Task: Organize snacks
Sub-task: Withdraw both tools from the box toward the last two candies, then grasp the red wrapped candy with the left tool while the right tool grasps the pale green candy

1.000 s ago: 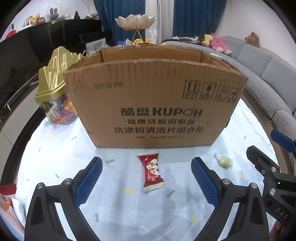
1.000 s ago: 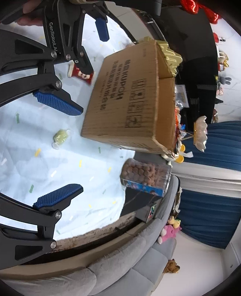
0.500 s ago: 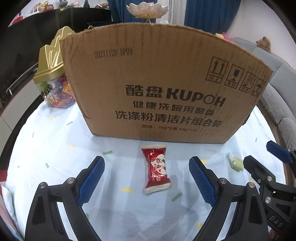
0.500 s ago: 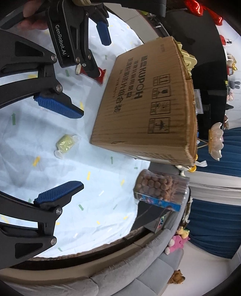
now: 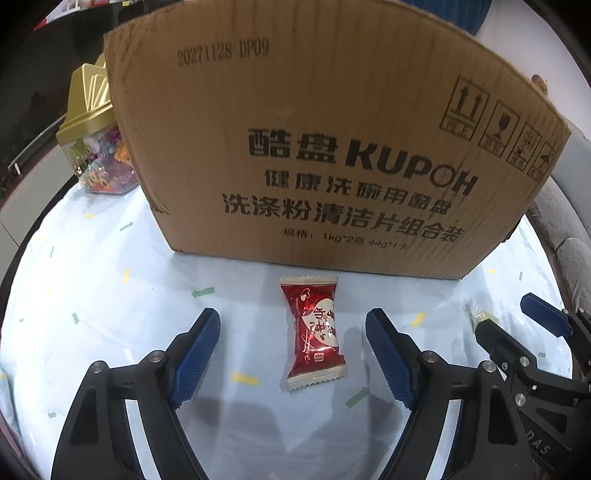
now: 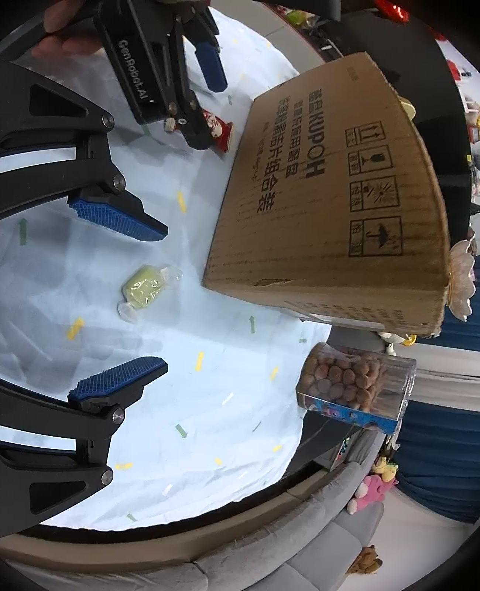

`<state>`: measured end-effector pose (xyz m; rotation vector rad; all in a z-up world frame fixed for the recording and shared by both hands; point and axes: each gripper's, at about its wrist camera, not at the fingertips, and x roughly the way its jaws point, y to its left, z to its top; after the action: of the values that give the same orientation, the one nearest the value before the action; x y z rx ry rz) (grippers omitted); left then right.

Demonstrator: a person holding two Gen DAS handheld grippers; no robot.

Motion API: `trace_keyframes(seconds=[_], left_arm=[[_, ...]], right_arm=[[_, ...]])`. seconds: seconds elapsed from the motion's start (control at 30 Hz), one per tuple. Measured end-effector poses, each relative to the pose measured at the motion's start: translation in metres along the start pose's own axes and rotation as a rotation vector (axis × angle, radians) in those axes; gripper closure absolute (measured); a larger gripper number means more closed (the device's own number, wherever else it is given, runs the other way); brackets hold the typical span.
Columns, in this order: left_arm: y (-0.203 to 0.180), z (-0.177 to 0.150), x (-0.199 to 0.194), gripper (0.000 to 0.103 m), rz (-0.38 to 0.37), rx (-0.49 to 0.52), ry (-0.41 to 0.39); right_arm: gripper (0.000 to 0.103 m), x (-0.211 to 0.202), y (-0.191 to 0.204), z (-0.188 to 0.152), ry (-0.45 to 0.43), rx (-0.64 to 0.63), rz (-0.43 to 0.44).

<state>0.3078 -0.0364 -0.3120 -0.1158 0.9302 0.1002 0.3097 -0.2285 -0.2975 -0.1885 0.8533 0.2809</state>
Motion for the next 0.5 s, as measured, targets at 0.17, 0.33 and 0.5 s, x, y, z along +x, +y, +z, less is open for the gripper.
trace_keyframes(seconds=[0.17,0.33,0.5], left_arm=[[0.004,-0.001,0.008,0.024,-0.001,-0.008,0.017],[0.003,-0.001,0.01,0.024,-0.001,-0.007,0.008],[-0.004,-0.005,0.013,0.024,0.026,0.034,-0.009]], right_arm=[[0.037,0.008,0.002,0.002,0.017,-0.007,-0.002],[0.041,0.014,0.003,-0.001,0.042,-0.007,0.009],[0.043,0.017,0.002,-0.002,0.055,0.012,0.023]])
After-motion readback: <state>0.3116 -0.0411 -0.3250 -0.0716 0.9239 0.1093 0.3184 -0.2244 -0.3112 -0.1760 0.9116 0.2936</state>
